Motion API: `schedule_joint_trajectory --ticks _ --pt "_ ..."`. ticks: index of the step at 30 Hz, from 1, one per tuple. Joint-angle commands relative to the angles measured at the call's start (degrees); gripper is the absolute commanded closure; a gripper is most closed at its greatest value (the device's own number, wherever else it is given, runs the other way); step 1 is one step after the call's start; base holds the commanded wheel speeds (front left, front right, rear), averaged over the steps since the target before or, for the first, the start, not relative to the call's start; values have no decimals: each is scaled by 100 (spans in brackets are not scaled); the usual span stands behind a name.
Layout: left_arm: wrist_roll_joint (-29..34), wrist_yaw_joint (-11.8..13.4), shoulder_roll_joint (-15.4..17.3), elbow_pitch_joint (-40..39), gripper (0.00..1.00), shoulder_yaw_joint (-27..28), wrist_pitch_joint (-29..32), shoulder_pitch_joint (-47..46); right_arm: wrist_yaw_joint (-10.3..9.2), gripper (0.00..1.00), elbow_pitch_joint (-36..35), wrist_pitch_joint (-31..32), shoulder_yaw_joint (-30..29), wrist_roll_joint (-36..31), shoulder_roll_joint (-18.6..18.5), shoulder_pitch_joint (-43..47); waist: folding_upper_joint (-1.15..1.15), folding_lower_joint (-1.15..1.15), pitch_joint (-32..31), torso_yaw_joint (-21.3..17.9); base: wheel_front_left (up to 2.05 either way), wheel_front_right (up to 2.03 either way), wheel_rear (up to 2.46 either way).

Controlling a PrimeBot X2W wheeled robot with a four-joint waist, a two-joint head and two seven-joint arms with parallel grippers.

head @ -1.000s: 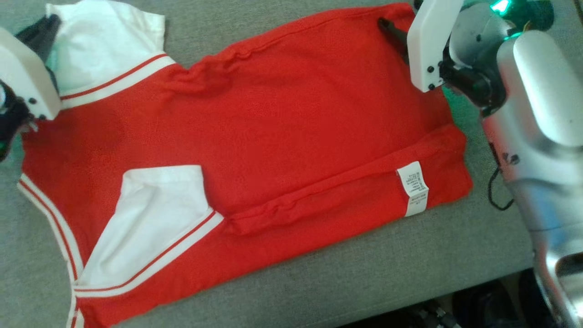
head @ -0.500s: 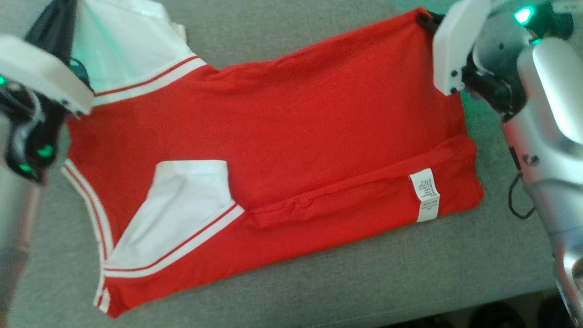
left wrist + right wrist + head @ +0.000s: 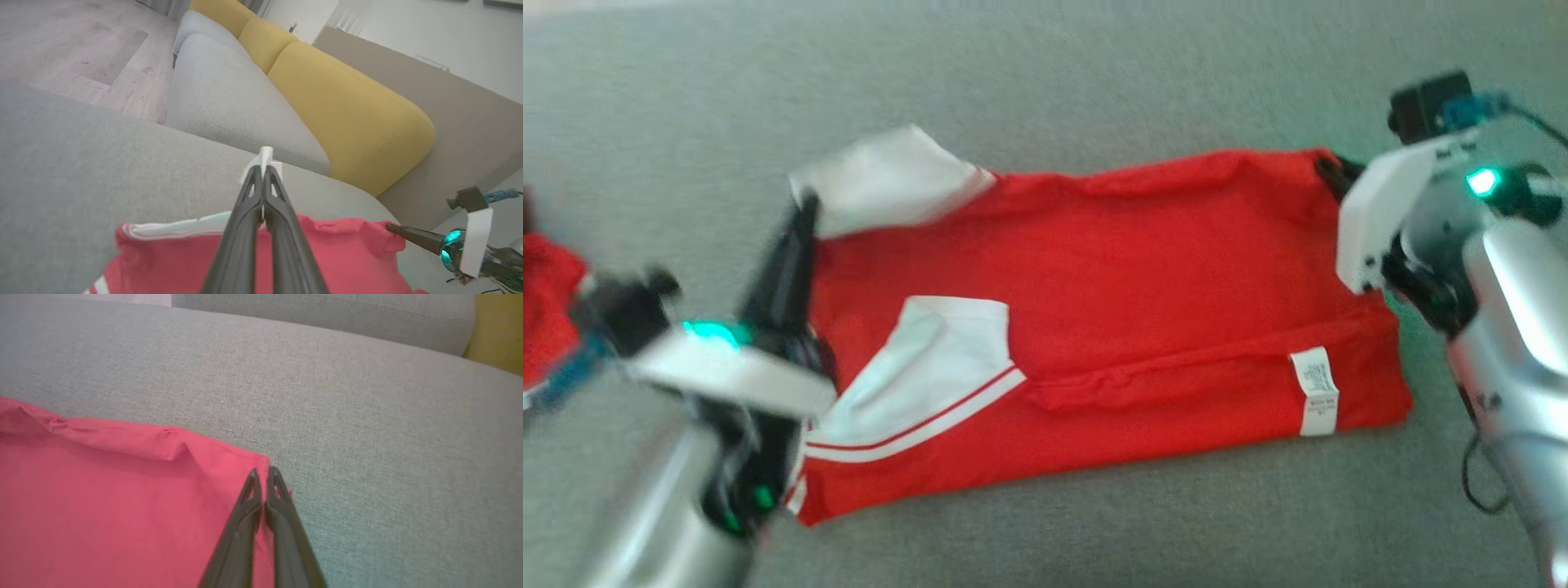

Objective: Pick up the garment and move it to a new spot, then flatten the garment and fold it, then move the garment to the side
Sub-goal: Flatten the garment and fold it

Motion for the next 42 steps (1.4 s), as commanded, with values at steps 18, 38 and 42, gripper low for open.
schedule_joint_trajectory --ticks 18,38,42 --pt "-356 275 -75 -951 100 -282 -212 2057 43 100 -1216 296 -684 -400 -673 1696 0 2 -699 634 0 0 0" --pt "1386 796 -184 153 0 83 -1373 1603 43 0 -2631 -121 -2859 -462 929 3164 0 2 -900 813 0 0 0" --pt "1938 862 -308 254 0 466 -1392 1334 43 0 -2799 -361 -3352 -718 1423 3415 0 2 -902 776 0 0 0"
